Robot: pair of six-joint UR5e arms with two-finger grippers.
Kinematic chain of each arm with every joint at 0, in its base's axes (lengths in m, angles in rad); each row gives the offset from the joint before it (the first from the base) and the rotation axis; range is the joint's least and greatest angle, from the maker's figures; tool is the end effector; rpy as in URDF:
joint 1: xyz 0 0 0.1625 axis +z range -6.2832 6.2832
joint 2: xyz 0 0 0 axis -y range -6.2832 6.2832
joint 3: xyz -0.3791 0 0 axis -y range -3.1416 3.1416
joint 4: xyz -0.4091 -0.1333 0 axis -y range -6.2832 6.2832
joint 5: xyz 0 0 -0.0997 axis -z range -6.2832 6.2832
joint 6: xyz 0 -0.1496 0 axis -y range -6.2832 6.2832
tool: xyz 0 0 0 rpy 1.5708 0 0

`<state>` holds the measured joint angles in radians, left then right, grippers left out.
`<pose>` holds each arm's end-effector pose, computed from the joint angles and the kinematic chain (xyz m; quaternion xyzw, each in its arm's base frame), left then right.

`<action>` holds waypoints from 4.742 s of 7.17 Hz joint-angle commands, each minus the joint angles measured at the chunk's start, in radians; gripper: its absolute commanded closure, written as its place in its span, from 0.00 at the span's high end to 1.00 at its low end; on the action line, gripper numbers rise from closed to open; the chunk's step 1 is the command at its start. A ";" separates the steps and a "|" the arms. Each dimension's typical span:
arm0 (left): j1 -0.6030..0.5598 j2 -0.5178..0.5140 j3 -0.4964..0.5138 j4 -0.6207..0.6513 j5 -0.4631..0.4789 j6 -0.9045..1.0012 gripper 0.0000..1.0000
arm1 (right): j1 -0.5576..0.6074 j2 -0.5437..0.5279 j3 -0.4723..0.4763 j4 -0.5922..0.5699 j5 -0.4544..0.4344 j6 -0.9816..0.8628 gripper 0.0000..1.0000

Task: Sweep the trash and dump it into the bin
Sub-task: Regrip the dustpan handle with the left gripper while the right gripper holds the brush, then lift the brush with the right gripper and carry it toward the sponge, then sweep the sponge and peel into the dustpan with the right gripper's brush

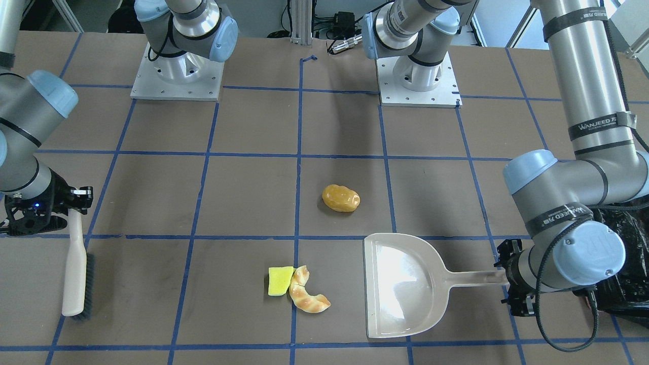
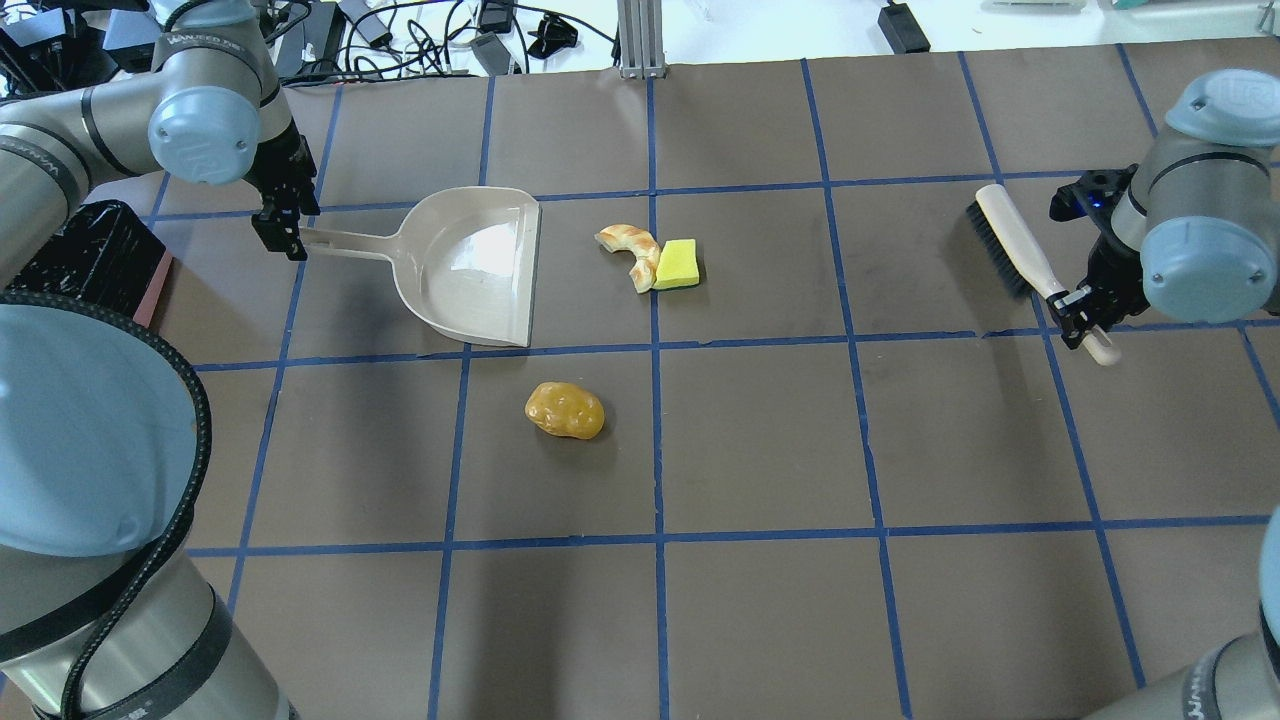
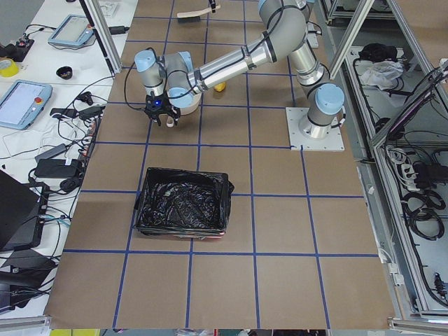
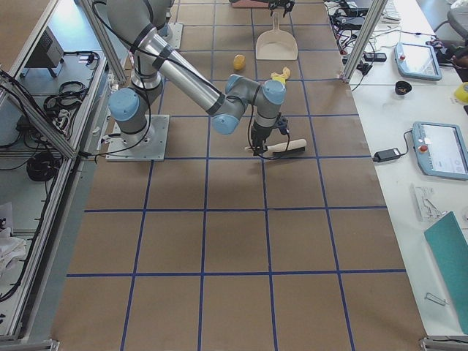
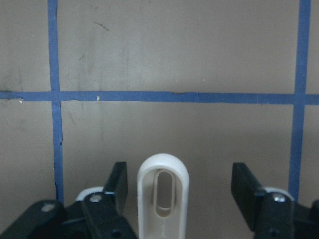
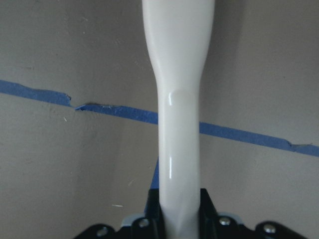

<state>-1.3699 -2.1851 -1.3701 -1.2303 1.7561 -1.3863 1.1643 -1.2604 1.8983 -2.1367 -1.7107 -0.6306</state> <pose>0.0324 -0.6892 0.1539 -0.7070 0.7002 -0.0215 0.0970 -0.1076 -0.5342 0.1249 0.1140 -0.9904 -0.0658 0.0429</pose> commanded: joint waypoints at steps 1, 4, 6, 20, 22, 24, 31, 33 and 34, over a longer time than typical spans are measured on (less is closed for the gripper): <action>-0.008 0.001 -0.004 0.006 -0.001 -0.005 0.58 | 0.000 -0.005 -0.007 0.004 -0.001 0.000 0.15; -0.009 0.005 -0.009 0.015 -0.010 0.001 0.25 | 0.003 -0.046 -0.013 0.001 -0.030 -0.001 0.13; -0.011 0.008 -0.009 0.018 -0.023 0.006 0.00 | 0.009 -0.079 -0.010 0.033 -0.014 -0.003 0.09; -0.101 -0.004 0.011 0.020 -0.037 -0.088 0.00 | 0.285 -0.151 -0.013 0.212 0.215 0.501 0.00; -0.107 -0.004 0.011 0.018 -0.035 -0.089 0.00 | 0.398 -0.111 -0.025 0.154 0.227 0.668 0.00; -0.112 -0.004 0.011 0.020 -0.037 -0.091 0.00 | 0.452 -0.061 -0.077 0.141 0.226 0.706 0.00; -0.113 -0.004 0.011 0.020 -0.033 -0.094 0.00 | 0.652 0.141 -0.272 0.138 0.226 0.969 0.00; -0.113 -0.004 0.011 0.020 -0.033 -0.094 0.00 | 0.657 0.147 -0.260 0.153 0.226 0.988 0.00; -0.113 -0.004 0.011 0.020 -0.035 -0.094 0.00 | 0.657 0.144 -0.255 0.171 0.214 0.990 0.00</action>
<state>-1.4833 -2.1890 -1.3591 -1.2103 1.7224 -1.4802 1.8182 -1.1164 1.6359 -1.9841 -1.4875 0.3516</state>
